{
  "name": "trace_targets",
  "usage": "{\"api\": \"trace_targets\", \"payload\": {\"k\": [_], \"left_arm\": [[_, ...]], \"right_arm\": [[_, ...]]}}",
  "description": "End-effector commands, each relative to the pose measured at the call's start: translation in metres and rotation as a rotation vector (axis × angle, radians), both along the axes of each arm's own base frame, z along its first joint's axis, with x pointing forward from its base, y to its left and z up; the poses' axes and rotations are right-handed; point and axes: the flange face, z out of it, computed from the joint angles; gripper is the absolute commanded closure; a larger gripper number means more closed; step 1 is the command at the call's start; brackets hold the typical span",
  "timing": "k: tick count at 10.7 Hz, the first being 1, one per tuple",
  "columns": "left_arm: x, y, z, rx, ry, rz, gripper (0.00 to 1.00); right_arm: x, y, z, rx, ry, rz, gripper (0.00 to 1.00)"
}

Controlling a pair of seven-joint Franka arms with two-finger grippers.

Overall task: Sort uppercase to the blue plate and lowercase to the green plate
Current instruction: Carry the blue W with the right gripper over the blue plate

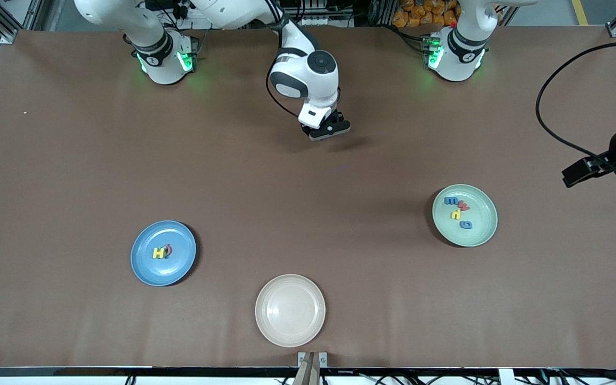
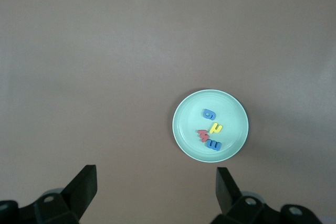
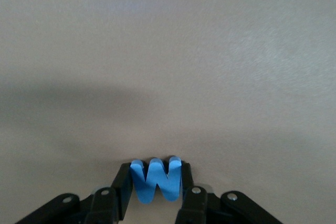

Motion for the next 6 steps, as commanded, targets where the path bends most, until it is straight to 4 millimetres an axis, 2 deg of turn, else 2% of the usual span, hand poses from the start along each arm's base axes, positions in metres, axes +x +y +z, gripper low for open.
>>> {"api": "trace_targets", "payload": {"k": [1,3,4,6], "left_arm": [[-0.003,-0.005,0.005,-0.024,0.010,-0.019,0.00],[-0.003,-0.011,0.010,-0.023,-0.001,-0.028,0.00],[-0.003,-0.010,0.013,-0.026,-0.009,-0.026,0.00],[-0.005,-0.007,0.020,-0.031,-0.016,-0.022,0.00]], "right_arm": [[0.025,-0.012,0.049,-0.012,-0.028,-0.024,1.00],[0.073,-0.044,0.088,-0.012,-0.027,-0.026,1.00],[0.103,-0.070,0.106,-0.008,-0.006,-0.028,1.00],[0.168,-0.143,0.143,-0.006,0.045,0.014,1.00]]}}
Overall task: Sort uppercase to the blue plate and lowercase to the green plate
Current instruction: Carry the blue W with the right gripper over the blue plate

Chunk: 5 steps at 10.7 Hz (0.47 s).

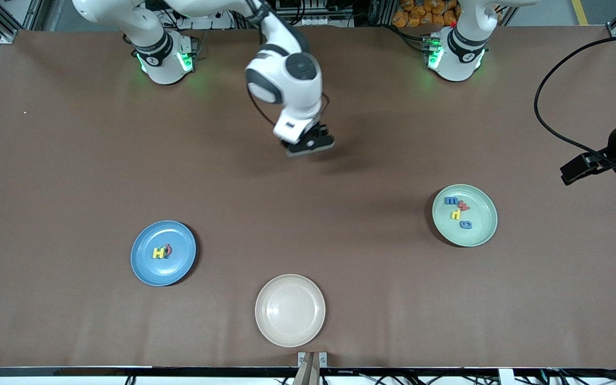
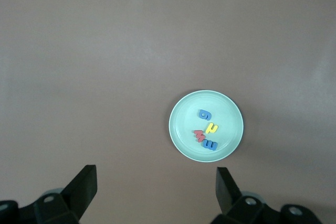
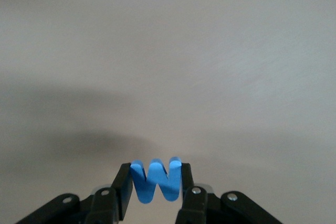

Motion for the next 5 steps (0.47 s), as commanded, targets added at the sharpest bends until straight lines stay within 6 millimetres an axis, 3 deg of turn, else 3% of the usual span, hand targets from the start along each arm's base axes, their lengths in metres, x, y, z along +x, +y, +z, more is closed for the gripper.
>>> {"api": "trace_targets", "payload": {"k": [1,3,5], "left_arm": [[-0.008,0.002,0.014,-0.041,0.010,-0.004,0.00],[-0.013,0.000,0.021,-0.045,0.021,-0.008,0.00],[-0.014,-0.001,0.022,-0.075,0.021,-0.007,0.00]], "right_arm": [[0.065,-0.090,0.033,0.012,0.060,0.050,1.00],[0.130,-0.185,0.036,-0.017,0.045,0.077,1.00],[0.173,-0.273,0.029,-0.008,0.045,0.103,1.00]]}}
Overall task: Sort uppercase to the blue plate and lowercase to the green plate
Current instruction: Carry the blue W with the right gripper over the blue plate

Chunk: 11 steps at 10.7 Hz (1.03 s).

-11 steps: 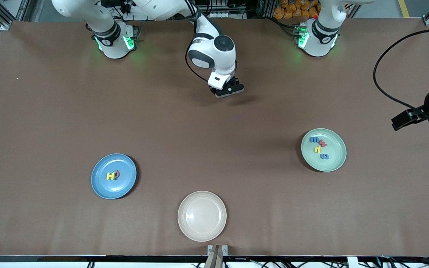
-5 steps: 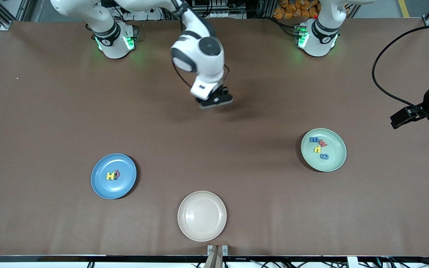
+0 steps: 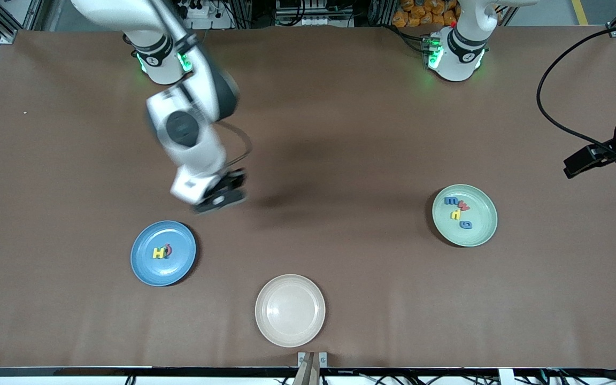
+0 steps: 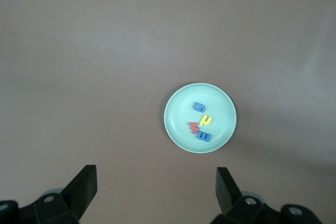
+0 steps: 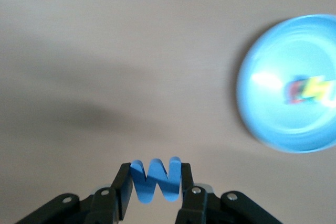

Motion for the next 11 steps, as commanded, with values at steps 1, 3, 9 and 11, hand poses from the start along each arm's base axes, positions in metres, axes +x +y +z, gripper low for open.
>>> {"api": "trace_targets", "payload": {"k": [1,3,9,11], "left_arm": [[-0.005,0.001,0.008,-0.038,0.004,-0.013,0.00],[-0.005,-0.005,0.007,-0.036,0.006,-0.023,0.00],[-0.004,-0.036,0.001,-0.098,0.019,-0.070,0.00],[-0.011,-0.041,-0.001,-0.125,0.065,-0.071,0.00]], "right_arm": [[0.035,-0.079,-0.009,0.023,0.016,0.024,1.00],[0.055,-0.144,-0.021,0.024,0.028,-0.010,1.00],[0.087,-0.186,-0.072,0.018,-0.028,-0.085,1.00],[0.095,-0.194,-0.090,0.027,-0.023,-0.113,1.00]]}}
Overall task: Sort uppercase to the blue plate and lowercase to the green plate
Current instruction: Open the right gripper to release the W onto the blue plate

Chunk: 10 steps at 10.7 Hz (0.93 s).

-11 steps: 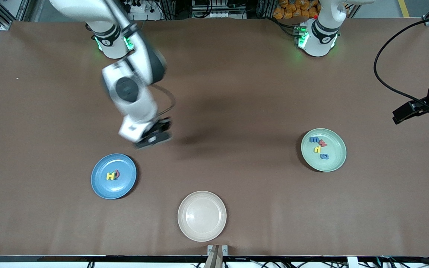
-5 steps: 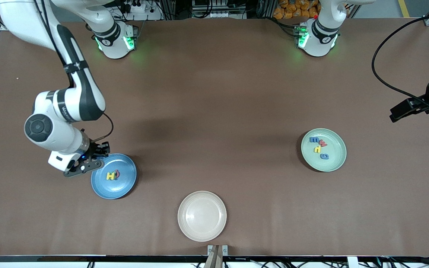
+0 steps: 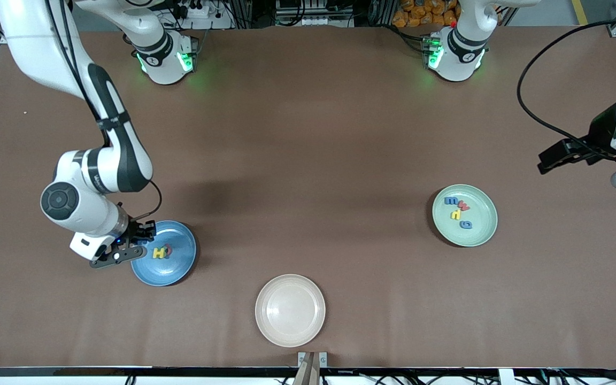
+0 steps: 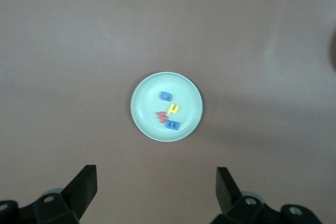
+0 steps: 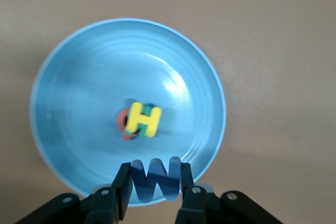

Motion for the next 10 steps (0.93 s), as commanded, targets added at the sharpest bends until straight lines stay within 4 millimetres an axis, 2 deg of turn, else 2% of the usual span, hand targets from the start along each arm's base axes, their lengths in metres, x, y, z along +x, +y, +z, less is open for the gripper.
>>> {"api": "trace_targets", "payload": {"k": [1,2,3,5,6,8,9,10], "left_arm": [[-0.008,-0.004,0.000,-0.014,0.051,-0.025,0.00],[-0.011,-0.009,-0.002,0.000,0.070,-0.035,0.00],[-0.013,-0.005,-0.001,0.005,0.077,-0.033,0.00],[-0.017,0.000,-0.002,0.007,0.080,-0.030,0.00],[-0.024,0.002,-0.003,0.004,0.068,-0.030,0.00],[-0.029,0.001,-0.005,0.000,0.058,-0.031,0.00],[-0.029,0.001,-0.005,0.000,0.058,-0.031,0.00],[-0.030,0.001,-0.006,0.000,0.061,-0.031,0.00]], "right_arm": [[0.021,0.000,-0.014,0.038,-0.021,-0.037,1.00],[0.024,0.005,-0.017,0.059,-0.030,-0.056,1.00],[0.027,0.006,-0.017,0.082,-0.034,-0.076,1.00],[0.026,0.006,-0.030,0.100,-0.023,-0.104,1.00],[0.028,0.016,-0.037,0.102,-0.037,-0.108,1.00],[0.028,0.020,-0.042,0.101,-0.042,-0.131,1.00],[0.028,0.021,-0.042,0.101,-0.042,-0.130,0.81],[0.028,0.021,-0.042,0.101,-0.042,-0.131,0.44]]}}
